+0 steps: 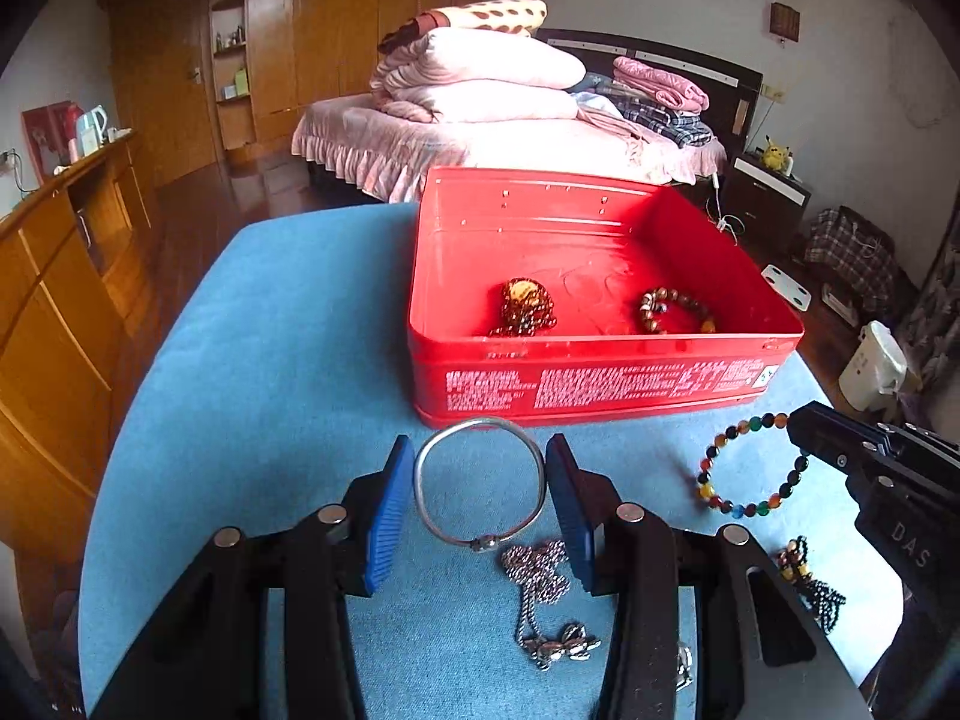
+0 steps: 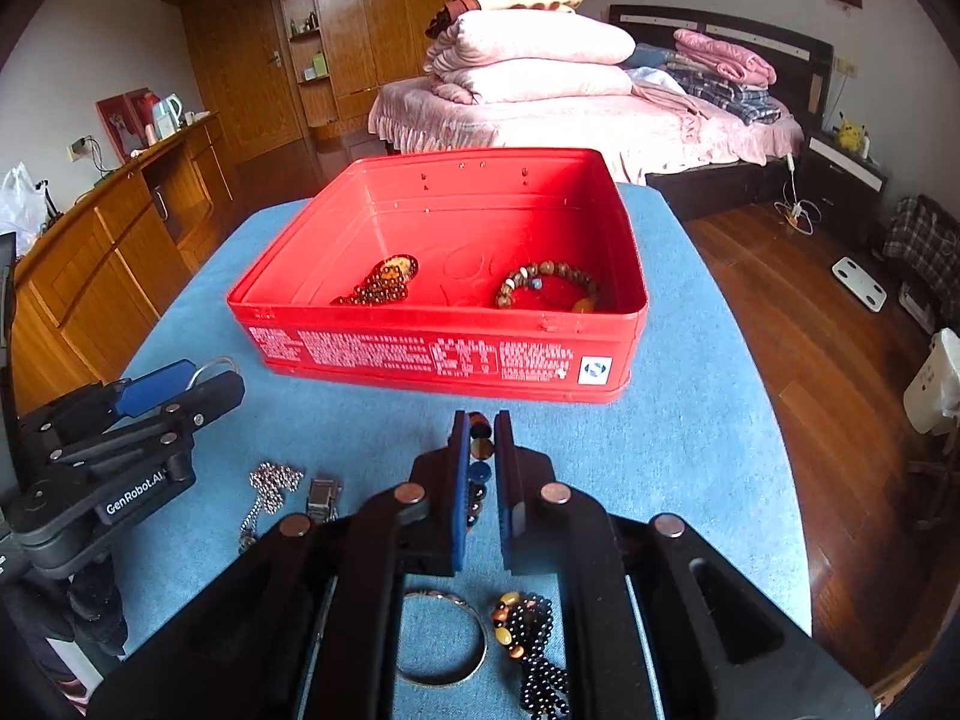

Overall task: Organize jewelry
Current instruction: 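Grasp the silver bangle with the left tool while the right tool grasps the multicolor bracelet, then lower both held bracelets into the red tin and open both tools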

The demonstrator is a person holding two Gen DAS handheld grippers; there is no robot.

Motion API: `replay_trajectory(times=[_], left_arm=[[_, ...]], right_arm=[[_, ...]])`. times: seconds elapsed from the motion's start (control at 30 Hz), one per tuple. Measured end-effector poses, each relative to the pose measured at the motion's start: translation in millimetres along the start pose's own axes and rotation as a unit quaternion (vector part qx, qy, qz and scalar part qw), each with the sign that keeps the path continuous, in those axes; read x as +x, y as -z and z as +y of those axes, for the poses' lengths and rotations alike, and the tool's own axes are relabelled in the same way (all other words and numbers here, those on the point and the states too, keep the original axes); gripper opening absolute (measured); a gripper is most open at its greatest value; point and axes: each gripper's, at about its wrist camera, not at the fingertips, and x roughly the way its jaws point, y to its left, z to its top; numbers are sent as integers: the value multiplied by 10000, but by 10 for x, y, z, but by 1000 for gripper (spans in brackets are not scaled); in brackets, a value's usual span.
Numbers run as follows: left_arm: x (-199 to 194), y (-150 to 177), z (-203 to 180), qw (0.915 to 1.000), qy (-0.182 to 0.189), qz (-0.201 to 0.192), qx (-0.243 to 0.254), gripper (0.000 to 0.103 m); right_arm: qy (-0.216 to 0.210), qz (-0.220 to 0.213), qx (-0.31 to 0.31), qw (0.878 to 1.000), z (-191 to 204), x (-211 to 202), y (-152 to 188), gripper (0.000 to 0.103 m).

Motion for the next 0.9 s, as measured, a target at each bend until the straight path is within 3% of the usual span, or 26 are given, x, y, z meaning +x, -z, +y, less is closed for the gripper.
replay_trajectory(times=[0.57, 0.9], left_arm=[[-42, -750, -223, 9989, 222, -413, 36, 45], [507, -1102, -303, 9996, 232, -174, -31, 45]], right_arm=[[-133, -500, -219, 9984, -5, -215, -715, 7], [-125, -469, -213, 9986, -55, 187, -1165, 7]])
